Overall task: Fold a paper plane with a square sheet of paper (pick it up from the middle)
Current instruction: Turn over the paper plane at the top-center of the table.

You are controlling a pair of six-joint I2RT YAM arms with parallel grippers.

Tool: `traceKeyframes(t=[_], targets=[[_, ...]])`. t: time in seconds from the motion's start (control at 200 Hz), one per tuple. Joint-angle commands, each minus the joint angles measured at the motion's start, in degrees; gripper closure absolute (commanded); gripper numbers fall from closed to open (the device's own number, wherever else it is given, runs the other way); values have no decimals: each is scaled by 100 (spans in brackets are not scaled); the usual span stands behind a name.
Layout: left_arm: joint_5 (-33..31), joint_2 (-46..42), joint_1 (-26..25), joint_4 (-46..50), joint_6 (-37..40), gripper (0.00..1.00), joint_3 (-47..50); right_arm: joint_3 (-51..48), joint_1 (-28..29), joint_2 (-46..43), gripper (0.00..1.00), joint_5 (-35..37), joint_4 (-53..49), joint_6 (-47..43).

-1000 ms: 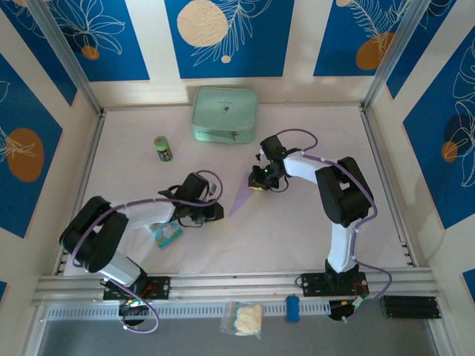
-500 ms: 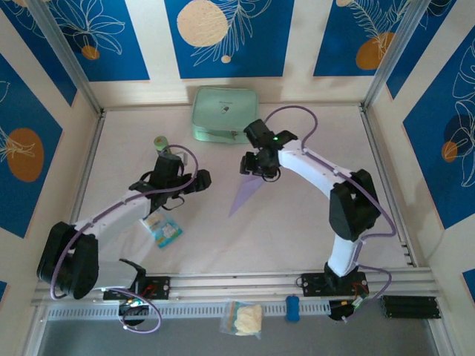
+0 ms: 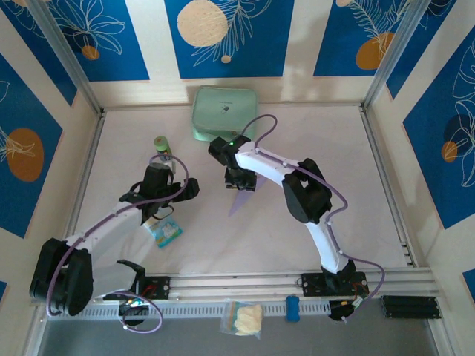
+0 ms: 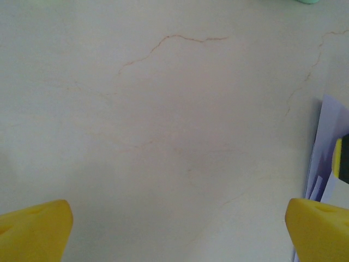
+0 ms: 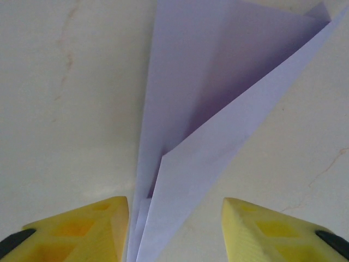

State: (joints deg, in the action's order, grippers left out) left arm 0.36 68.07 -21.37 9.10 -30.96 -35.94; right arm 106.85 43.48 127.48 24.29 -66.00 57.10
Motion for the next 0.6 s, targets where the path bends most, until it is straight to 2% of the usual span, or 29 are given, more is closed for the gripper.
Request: traceKeyframes(t=[0.0,0.595], targets=[[39,-96,71,67,96,1,90,218,-26,175,54,222,-579,404],[272,210,80,-43,-13,1,-8,-5,-135,224,75,284,-593,542]])
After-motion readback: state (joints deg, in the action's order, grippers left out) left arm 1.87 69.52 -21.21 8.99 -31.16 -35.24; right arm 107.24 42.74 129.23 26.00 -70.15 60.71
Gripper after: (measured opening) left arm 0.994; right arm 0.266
